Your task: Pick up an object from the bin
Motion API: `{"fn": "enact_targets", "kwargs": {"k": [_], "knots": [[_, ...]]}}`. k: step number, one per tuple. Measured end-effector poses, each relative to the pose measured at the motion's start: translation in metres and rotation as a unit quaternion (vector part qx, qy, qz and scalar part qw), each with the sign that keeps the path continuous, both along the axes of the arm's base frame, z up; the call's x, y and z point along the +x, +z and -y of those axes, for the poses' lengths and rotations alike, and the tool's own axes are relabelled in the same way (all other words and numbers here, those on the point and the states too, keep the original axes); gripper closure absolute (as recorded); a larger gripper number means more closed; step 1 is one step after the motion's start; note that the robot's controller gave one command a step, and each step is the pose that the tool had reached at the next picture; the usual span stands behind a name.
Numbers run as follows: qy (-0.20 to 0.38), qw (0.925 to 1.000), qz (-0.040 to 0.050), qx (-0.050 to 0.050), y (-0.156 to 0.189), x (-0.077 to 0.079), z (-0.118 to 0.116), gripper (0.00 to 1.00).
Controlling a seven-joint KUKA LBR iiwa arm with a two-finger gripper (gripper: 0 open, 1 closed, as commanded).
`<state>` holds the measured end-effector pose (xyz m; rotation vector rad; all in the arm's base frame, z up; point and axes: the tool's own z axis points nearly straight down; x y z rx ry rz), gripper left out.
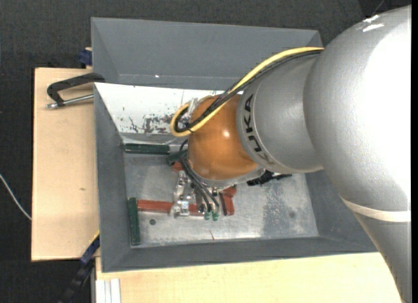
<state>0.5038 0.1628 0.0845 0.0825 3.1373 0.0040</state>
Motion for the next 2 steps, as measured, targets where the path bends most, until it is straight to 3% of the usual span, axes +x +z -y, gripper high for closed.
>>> {"fn": "enact_targets", "kwargs": {"k": [1,2], "knots": [[0.031,0.9995,0.0003,0.000,0.1305,-0.0068,0.0031,1.00],[0.031,0.9995,0.0003,0.000,0.1305,-0.0068,0.0031,1.00]]}}
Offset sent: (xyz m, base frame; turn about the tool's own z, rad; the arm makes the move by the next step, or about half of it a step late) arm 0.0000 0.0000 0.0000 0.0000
